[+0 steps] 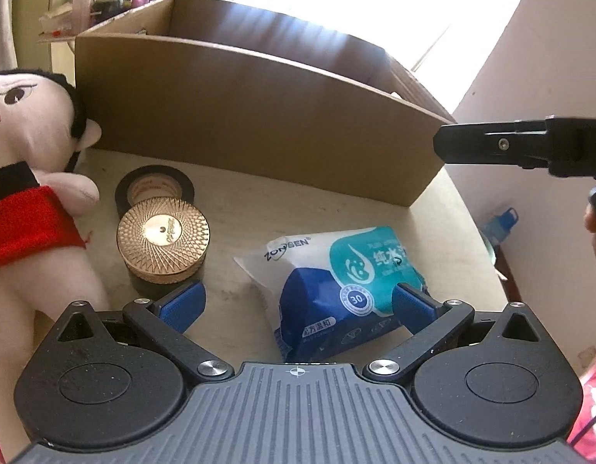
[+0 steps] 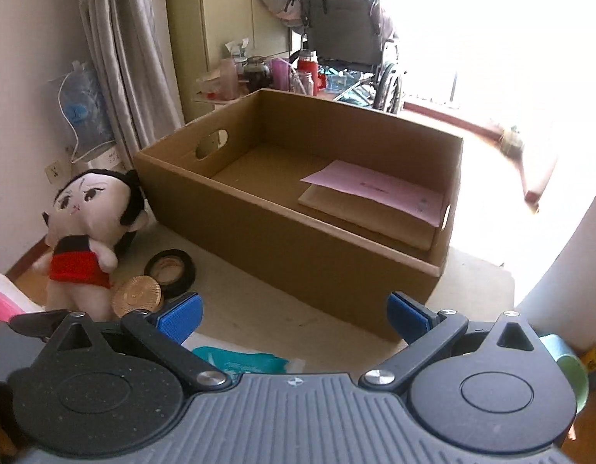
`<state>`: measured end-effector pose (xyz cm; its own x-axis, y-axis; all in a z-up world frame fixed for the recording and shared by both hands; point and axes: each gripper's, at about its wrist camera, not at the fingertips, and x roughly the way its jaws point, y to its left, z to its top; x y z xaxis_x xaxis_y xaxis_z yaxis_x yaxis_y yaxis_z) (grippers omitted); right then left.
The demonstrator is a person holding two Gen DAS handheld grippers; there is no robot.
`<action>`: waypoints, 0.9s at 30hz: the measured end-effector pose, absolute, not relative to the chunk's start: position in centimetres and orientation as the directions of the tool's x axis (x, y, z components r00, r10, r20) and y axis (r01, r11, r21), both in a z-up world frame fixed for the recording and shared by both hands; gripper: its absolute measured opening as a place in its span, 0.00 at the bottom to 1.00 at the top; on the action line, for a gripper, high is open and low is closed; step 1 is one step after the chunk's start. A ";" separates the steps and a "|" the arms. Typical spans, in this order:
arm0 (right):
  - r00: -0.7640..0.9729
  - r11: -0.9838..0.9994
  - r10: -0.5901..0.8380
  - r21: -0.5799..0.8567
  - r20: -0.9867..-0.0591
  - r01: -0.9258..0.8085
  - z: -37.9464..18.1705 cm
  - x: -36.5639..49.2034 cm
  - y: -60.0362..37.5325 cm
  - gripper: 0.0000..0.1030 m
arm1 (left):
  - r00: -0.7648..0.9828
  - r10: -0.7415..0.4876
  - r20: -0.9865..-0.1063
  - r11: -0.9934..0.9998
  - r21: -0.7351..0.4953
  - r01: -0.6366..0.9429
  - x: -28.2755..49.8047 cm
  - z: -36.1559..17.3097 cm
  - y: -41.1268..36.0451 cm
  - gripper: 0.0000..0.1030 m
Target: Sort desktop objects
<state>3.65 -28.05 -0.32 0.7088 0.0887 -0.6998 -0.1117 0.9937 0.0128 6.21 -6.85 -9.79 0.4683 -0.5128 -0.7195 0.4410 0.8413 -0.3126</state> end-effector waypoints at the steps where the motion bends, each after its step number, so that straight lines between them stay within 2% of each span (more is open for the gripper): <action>1: 0.715 0.994 0.090 0.016 -0.693 -0.110 -0.3 3.5 -28.2 1.00 | 0.465 -0.515 -0.720 0.841 -0.320 0.436 6.3 -9.9 -6.7 1.00; 7: 0.667 0.978 0.193 0.195 -0.720 -0.072 -1.5 3.5 -30.3 0.99 | 0.444 -0.556 -0.702 0.819 -0.372 0.437 6.0 -9.8 -5.5 1.00; 14: 0.514 0.886 0.369 0.460 -0.774 0.056 -6.3 4.9 -32.7 0.79 | 0.393 -0.585 -0.709 0.793 -0.401 0.458 6.4 -10.2 -6.7 1.00; 16: 0.481 0.852 0.413 0.515 -0.773 0.095 -7.7 5.1 -33.3 0.76 | 0.376 -0.589 -0.715 0.789 -0.410 0.458 6.7 -10.4 -7.1 1.00; 27: 0.404 0.757 0.548 0.640 -0.732 0.134 -10.8 5.5 -33.7 0.73 | 0.289 -0.610 -0.738 0.758 -0.438 0.483 7.4 -11.8 -9.3 0.99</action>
